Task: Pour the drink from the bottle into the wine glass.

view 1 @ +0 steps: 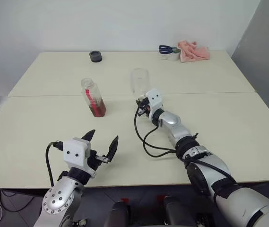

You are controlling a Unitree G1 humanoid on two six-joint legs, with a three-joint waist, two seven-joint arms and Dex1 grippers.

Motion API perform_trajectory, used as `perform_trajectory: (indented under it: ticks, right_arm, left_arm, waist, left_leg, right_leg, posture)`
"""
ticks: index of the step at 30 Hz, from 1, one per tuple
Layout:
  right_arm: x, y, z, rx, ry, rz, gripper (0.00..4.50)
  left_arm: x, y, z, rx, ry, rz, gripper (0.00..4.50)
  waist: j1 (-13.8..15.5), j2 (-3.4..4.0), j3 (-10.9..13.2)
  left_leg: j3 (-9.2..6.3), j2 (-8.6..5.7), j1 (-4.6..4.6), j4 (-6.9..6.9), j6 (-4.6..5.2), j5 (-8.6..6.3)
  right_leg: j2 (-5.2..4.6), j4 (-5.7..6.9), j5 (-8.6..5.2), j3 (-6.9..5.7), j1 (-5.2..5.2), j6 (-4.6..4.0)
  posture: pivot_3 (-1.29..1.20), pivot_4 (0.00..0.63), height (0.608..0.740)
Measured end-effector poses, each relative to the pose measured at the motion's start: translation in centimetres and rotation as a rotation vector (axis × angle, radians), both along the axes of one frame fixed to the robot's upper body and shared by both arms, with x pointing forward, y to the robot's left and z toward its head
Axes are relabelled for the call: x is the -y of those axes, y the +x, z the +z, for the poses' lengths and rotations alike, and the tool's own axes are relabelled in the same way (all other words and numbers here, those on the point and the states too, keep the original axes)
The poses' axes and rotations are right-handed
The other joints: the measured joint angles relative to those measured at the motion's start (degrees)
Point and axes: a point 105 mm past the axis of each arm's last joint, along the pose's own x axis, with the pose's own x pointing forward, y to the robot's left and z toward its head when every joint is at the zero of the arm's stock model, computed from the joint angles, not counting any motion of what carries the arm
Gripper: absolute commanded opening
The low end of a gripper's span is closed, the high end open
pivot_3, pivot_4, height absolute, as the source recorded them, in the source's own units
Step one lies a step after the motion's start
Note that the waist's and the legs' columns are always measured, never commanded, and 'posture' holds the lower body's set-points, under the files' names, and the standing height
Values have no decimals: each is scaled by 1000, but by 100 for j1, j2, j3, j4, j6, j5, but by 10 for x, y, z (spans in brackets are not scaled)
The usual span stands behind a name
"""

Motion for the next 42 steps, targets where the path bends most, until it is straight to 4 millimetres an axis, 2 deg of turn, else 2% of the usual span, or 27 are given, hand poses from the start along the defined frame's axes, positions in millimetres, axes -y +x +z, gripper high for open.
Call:
perform_trajectory:
  ticks: [8,15,20,21,28,32,36,42]
  right_arm:
    - [3,0,-4,2,11,-17,155]
    - [5,-1,-4,31,14,-28,2524]
    - [9,-4,-15,10,14,-39,4331]
    - [9,-4,-15,9,15,-42,4485]
    - [14,-11,-23,7,30,-21,4485]
    - [39,-11,-21,42,19,-40,4485]
    - [63,-18,-16,68,22,-34,4485]
    - [99,-52,23,120,16,69,4485]
  left_arm:
    - [2,5,4,12,1,-9,4500]
    - [4,12,8,22,1,-17,4500]
    - [2,21,2,14,24,-9,4500]
    - [2,24,2,17,25,-8,4500]
    - [4,40,11,69,20,-1,4500]
    - [-6,44,7,58,39,43,4500]
    - [-23,61,8,71,79,123,4500]
    - [-36,78,12,88,87,186,4500]
  waist:
    - [0,0,0]
    - [0,0,0]
    - [1,0,0]
    - [0,0,0]
    - [3,0,0]
    - [7,0,0]
    - [18,-1,1]
    - [52,0,3]
  left_leg:
    - [-2,1,0,0,0,0]
    - [-1,0,0,-1,0,0]
    - [-3,0,1,-1,0,0]
    - [-3,0,1,-1,0,0]
    - [-5,0,0,-3,0,0]
    - [-6,-1,0,-3,-1,0]
    - [-12,0,-4,-3,-1,0]
    - [-16,-3,-10,-4,-1,0]
  right_leg:
    - [1,0,0,-1,0,0]
    - [1,0,0,-1,1,0]
    - [1,0,0,-2,1,0]
    - [1,0,0,-2,1,0]
    - [0,-1,0,-3,1,0]
    - [0,-1,0,-3,1,0]
    - [0,-2,-1,-9,2,1]
    - [-6,-7,-4,-9,1,7]
  posture:
    - [0,150,740]
    - [0,150,740]
    - [0,150,740]
    - [0,150,740]
    - [0,150,740]
    - [0,150,740]
    - [0,150,740]
    - [0,150,740]
